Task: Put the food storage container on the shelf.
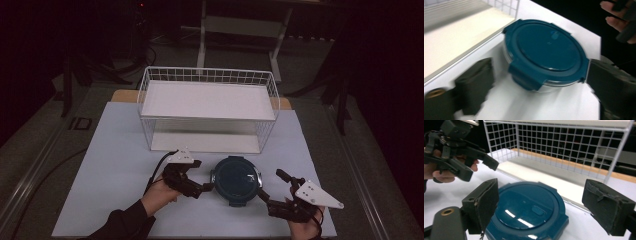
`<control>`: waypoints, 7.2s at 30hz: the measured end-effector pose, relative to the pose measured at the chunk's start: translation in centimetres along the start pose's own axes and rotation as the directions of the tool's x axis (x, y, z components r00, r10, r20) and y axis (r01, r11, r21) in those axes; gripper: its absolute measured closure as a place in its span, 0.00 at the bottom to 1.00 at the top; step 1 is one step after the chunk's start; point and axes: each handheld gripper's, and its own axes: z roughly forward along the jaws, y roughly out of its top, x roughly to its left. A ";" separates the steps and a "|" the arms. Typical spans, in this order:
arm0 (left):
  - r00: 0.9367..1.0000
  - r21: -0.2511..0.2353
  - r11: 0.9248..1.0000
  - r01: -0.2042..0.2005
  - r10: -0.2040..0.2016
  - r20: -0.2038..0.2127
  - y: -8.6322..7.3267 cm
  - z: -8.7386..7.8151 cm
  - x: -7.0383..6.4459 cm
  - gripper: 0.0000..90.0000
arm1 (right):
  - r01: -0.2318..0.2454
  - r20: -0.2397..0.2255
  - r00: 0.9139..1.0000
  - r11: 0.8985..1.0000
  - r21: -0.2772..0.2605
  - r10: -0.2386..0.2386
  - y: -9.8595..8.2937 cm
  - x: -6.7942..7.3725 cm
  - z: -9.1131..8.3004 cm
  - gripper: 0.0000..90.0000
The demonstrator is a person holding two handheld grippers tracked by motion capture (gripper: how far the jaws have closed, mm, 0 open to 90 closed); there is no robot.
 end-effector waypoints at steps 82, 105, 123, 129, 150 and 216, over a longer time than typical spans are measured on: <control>0.804 0.237 0.824 0.515 -0.560 0.199 -1.4 4.1 3.6 0.61 | -0.422 -0.094 0.864 0.812 0.402 0.495 -2.6 -5.8 3.3 0.38; 0.858 0.156 0.885 0.439 -0.465 0.220 -2.5 3.1 2.2 0.63 | -0.509 -0.170 0.742 0.710 0.487 0.648 -3.9 -6.0 2.9 0.63; 0.905 0.064 0.921 0.383 -0.388 0.175 -1.4 -0.2 2.3 0.63 | -0.444 -0.227 0.783 0.776 0.449 0.579 -1.3 -5.4 4.7 0.63; 0.918 0.018 0.929 0.370 -0.369 0.144 -1.2 -1.6 2.9 0.63 | -0.408 -0.263 0.800 0.809 0.423 0.540 -0.1 -5.2 6.4 0.63; 0.934 -0.064 0.933 0.354 -0.350 0.067 -1.1 -2.7 7.5 0.63 | -0.333 -0.328 0.821 0.859 0.390 0.467 1.2 -6.9 13.2 0.63; 0.939 -0.243 0.921 0.304 -0.333 -0.089 -1.0 0.1 12.9 0.20 | -0.358 -0.060 0.922 0.900 0.249 0.383 1.1 -7.9 19.0 0.48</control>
